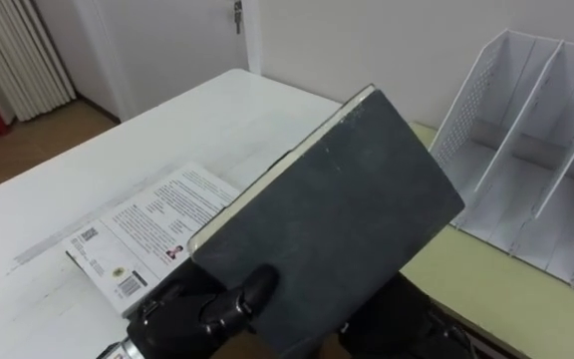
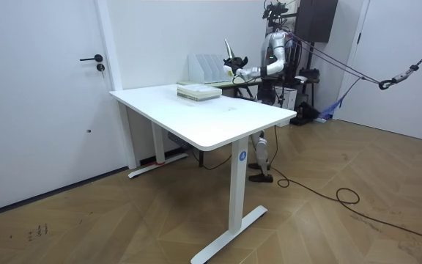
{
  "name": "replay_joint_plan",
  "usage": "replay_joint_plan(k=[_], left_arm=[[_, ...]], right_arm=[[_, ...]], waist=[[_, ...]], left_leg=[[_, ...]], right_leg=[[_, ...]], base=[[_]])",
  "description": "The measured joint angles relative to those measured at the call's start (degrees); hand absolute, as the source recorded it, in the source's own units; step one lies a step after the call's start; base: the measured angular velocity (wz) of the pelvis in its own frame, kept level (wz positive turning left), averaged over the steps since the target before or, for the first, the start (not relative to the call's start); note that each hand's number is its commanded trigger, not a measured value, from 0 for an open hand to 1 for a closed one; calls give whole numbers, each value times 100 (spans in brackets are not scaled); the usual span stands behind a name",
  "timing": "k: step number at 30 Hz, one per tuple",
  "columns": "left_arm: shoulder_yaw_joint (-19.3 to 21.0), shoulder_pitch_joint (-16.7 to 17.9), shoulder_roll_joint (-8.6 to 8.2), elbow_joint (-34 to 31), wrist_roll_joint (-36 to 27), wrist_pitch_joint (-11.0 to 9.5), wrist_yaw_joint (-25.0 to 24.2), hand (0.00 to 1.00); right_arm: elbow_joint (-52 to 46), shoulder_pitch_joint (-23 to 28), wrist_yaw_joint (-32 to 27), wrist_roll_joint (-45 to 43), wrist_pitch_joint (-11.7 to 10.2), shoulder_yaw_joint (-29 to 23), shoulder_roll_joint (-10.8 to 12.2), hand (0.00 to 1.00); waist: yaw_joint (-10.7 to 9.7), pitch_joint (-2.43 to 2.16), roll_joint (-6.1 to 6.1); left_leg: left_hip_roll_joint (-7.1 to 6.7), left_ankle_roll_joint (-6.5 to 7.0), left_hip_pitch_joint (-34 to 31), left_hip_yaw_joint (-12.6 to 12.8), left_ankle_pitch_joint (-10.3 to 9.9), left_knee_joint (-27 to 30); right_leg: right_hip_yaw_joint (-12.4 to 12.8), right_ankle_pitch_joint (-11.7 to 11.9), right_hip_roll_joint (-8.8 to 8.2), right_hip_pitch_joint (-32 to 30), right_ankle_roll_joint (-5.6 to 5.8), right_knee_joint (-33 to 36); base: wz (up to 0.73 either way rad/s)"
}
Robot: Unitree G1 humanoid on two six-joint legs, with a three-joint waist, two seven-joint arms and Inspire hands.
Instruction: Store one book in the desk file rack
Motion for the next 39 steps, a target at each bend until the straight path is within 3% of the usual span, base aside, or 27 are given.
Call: replay_joint_plan(k=[12, 39], left_arm=[[10, 1, 5, 153, -121, 119, -6, 100], [8, 0, 18, 209, -161, 119, -92, 100]], right_arm=[[-193, -165, -165, 116, 49, -231, -12, 0], [-285, -243, -384, 703, -3, -264, 4, 0]], waist=[[19, 3, -22], [-18, 9, -49]], left_leg=[[0, 0, 1, 6, 0, 10], [9, -1, 45, 4, -1, -1]], right_leg=[[-7, 0, -8, 42, -1, 36], [-38, 4, -5, 115, -3, -27]], base=[[0], [0]])
